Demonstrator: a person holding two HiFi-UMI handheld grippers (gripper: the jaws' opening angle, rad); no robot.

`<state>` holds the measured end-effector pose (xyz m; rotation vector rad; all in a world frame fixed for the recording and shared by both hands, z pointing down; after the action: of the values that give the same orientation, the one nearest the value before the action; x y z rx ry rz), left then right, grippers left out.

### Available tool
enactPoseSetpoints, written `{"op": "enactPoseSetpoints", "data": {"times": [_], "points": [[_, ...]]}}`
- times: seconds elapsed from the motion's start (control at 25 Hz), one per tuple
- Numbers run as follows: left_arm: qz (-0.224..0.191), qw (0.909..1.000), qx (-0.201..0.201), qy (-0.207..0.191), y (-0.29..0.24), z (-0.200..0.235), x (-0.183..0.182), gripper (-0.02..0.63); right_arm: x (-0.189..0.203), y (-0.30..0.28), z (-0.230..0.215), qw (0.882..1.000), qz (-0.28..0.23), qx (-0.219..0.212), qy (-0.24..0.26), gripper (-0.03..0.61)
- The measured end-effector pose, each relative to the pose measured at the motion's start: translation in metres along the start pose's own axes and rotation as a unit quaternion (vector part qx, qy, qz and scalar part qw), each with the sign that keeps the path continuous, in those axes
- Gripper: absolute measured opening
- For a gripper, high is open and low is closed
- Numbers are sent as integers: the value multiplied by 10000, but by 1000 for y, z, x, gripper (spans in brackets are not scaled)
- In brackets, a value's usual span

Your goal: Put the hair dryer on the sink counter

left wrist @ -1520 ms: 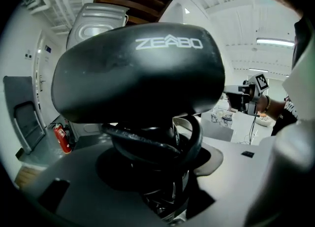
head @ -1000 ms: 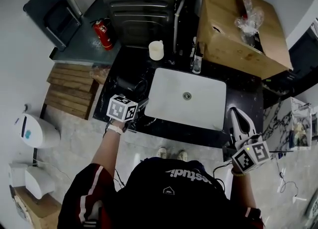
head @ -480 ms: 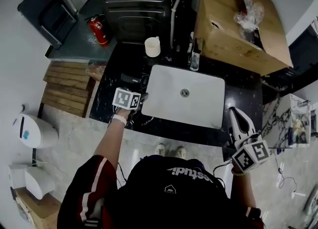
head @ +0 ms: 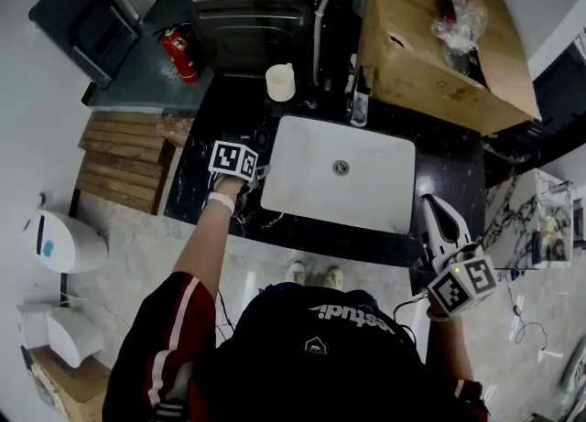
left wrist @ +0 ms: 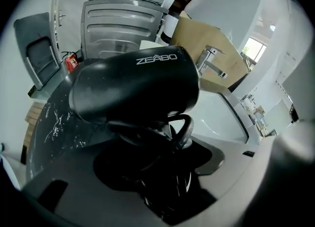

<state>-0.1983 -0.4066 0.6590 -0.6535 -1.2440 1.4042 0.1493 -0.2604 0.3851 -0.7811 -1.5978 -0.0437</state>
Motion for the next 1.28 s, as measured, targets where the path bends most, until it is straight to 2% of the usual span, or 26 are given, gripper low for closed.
{"op": "enactPoseSetpoints", "data": {"times": [0.2, 0.4, 0.88, 1.28], "points": [[199, 9997, -154, -65, -3, 1, 2, 297, -3, 4, -1, 10000, -67, 50, -6, 41], [227, 9989, -345, -214, -4, -2, 3, 304, -2, 5, -3, 10000, -80, 45, -15, 41], [185, 9964, -582, -596, 7, -14, 8, 330, -1, 9, -13, 9998, -157, 67, -72, 41], [-65, 9952, -763, -610, 23, -21, 22, 330, -7, 12, -17, 9995, -317, 21, -58, 41]]}}
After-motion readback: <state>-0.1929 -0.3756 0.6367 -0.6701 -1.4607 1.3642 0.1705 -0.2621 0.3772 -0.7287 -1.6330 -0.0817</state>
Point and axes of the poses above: the fingertips, and each gripper's own axes: y backward along the fingers, z to its left, x out of its underside, the point moved 2 cm from there along y, backward along the fingers, and after that the axes turned 15 degrees about z, right-handed, at the moved point
